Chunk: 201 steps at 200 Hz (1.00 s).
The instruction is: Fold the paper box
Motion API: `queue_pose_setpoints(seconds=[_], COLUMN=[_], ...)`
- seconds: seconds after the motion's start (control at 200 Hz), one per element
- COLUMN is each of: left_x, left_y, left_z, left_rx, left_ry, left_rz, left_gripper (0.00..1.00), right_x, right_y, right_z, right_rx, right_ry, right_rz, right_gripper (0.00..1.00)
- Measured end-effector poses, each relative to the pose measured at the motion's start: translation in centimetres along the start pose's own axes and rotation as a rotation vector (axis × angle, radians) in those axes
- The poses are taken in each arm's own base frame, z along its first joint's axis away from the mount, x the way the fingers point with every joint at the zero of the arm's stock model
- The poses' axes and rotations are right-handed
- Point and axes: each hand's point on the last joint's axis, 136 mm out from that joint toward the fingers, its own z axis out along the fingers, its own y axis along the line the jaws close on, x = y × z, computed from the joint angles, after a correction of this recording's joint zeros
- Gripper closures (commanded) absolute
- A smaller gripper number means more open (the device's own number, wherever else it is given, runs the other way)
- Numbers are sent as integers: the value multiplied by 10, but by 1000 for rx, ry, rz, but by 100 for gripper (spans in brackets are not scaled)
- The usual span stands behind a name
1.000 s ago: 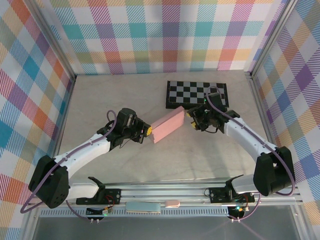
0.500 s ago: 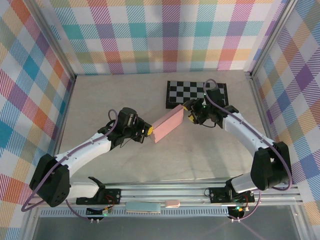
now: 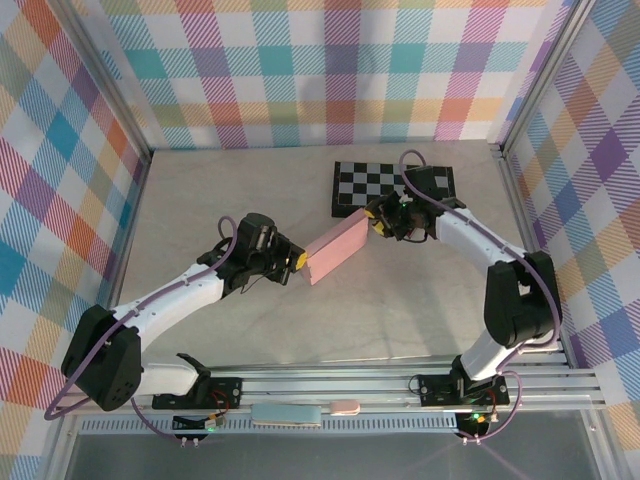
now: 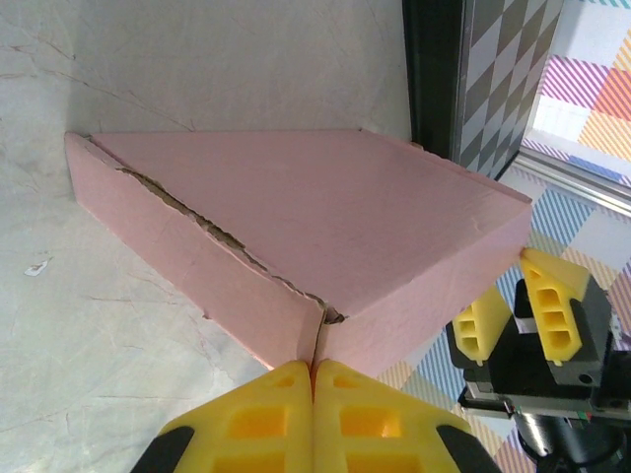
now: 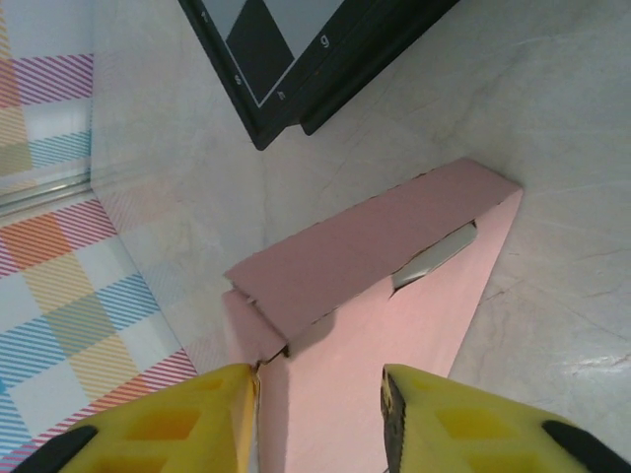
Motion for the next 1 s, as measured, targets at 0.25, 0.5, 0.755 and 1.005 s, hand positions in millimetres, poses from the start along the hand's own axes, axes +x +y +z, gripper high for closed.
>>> queue_pose_setpoints(seconds=[0.25,0.5,0.755,1.005], left_x=[1,3,5,6], left_y=[1,2,3,2], left_z=[0,1,4,6], left_rx=[-10,-15,-26,-27], left_ry=[8,18,35,45], left_rz=[1,11,29,55], left_gripper=[97,91,83,85], right_x=[2,1,1,1], right_y=[-5,-9,-12,-18], right_z=[2,2,1,-12], right_rx=[15,75,129,211], right_ry=[16,29,44,-8], right_rz=[4,28,45,32], right_gripper=[68,67,66,52])
